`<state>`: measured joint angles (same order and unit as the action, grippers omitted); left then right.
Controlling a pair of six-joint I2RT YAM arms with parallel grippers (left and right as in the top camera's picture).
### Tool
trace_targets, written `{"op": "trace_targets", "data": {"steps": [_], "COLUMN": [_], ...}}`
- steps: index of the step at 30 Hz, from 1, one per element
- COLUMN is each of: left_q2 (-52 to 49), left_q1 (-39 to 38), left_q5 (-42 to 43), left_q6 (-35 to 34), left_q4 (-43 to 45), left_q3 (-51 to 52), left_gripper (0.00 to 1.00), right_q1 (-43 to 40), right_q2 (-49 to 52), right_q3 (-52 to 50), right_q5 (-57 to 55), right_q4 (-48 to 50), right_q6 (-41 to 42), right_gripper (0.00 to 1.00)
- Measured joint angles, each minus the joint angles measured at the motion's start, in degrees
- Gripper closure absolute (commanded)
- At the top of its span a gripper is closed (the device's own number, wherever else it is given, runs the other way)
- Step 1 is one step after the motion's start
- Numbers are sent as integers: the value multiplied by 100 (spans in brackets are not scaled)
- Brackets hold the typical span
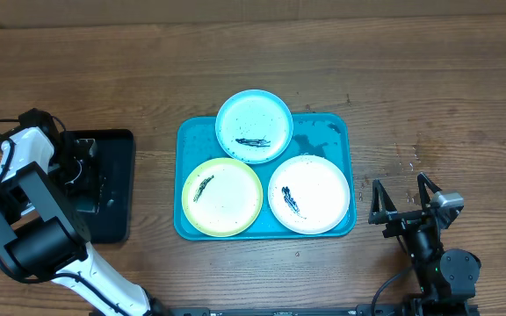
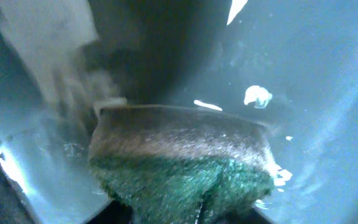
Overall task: Clean dirty plates on tray and stack at the side
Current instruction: 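Grasp the green-and-brown sponge in the black tray with the left gripper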
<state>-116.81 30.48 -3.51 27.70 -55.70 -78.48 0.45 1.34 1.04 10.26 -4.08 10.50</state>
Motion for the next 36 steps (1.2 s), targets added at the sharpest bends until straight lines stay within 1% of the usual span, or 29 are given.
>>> {"op": "trace_targets", "data": {"steps": [1, 2, 8, 12, 15, 18, 21, 23, 25, 30, 34, 35, 36], "left_q2": [0, 0, -11, -162, -310, -350, -350, -348, -339, -341, -374, -387, -409], "left_q1": [0, 0, -7, -55, -173, -271, -299, -299, -299, -299, -299, -302, -302], "left_q5": [2, 24, 81, 345, 667, 1064, 1329, 1453, 1534, 1600, 1639, 1635, 1626], "left_q6": [7, 26, 11, -278, -726, -1421, -1886, -2124, -2273, -2455, -2527, -2542, -2562], "left_q4": [0, -15, -68, -105, -264, -581, -813, -951, -1010, -1102, -800, -664, -595], "left_q3": [0, 0, -33, -343, -765, -1478, -2170, -2594, -2782, -2573, -1816, -1598, -1432], "left_gripper": [95, 96, 96, 96, 96, 96, 96, 96, 96, 96, 96, 94, 85], "right_q1": [0, 0, 0, 0, 0, 0, 0, 0, 0, 0, 0, 0, 0], "right_q2": [0, 0, 0, 0, 0, 0, 0, 0, 0, 0, 0, 0, 0], "right_q3": [0, 0, 0, 0, 0, 0, 0, 0, 0, 0, 0, 0, 0], "right_q5": [0, 2, 0, 0, 2, 2, 2, 0, 2, 0, 0, 0, 2], "right_q4": [-2, -4, -2, 0, -4, 2, 0, 0, -4, 0, 0, -2, -4], "right_q6": [0, -2, -2, -2, -2, 0, 0, -2, 0, 0, 0, 0, 0], "right_gripper": [0, 0, 0, 0, 0, 0, 0, 0, 0, 0, 0, 0, 0]}}
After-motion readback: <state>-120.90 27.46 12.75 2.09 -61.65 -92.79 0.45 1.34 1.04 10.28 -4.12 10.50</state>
